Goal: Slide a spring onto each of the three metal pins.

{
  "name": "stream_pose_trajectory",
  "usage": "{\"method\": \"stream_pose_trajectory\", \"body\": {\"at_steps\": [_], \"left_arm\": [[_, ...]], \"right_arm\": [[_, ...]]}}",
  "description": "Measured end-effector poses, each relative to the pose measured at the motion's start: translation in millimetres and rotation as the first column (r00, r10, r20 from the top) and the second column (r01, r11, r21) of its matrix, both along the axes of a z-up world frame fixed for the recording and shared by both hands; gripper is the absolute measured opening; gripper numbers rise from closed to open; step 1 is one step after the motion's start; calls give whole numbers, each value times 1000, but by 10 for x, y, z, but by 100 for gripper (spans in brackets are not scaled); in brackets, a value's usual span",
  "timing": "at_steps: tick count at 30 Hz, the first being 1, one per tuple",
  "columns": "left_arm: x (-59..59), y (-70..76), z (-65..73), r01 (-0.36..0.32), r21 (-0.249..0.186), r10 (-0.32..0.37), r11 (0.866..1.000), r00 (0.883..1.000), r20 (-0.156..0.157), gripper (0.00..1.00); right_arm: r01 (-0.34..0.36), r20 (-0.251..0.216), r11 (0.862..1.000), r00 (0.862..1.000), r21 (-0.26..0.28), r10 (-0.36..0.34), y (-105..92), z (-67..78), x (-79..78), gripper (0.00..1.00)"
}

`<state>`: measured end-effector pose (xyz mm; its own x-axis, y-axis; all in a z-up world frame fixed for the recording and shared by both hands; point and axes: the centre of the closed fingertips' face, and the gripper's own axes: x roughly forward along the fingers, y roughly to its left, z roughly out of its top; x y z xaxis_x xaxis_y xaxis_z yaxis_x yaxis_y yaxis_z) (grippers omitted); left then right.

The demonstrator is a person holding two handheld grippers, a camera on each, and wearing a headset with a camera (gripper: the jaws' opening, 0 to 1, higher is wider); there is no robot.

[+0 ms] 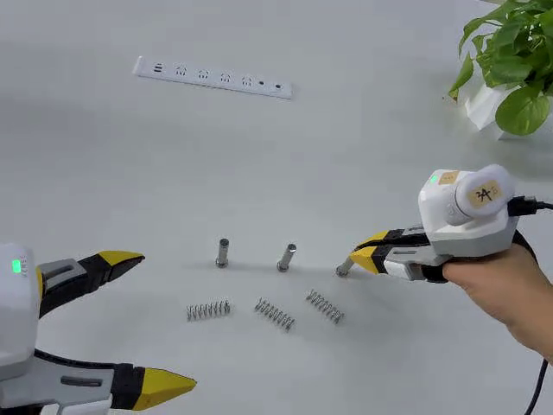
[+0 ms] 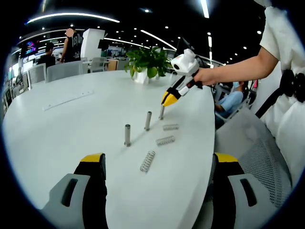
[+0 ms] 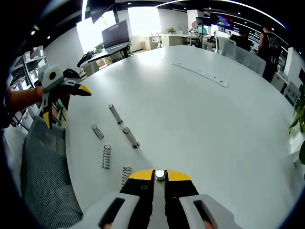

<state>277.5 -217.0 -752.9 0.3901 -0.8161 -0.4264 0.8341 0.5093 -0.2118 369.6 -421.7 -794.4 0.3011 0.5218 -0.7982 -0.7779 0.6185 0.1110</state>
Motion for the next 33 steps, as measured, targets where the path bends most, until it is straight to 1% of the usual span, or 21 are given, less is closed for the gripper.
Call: {"method": "stream_pose_trajectory", "body": {"at_steps": [8,17,33], "left_arm": [[-1,0,-1,-2,0,2,1000,1000,1,91],[7,-2,4,-5,-4,5,1000,1000,3,91],[4,-8,5,-4,-6,4,1000,1000,2,91]], "right_arm": [[-11,-2,1000,1000,11,11,31,-4,-14,4],[-18,-1,1000,1000,10,18,43,-12,-15,4],[-6,3,1000,1000,20,5,48,6,-10,11]]}}
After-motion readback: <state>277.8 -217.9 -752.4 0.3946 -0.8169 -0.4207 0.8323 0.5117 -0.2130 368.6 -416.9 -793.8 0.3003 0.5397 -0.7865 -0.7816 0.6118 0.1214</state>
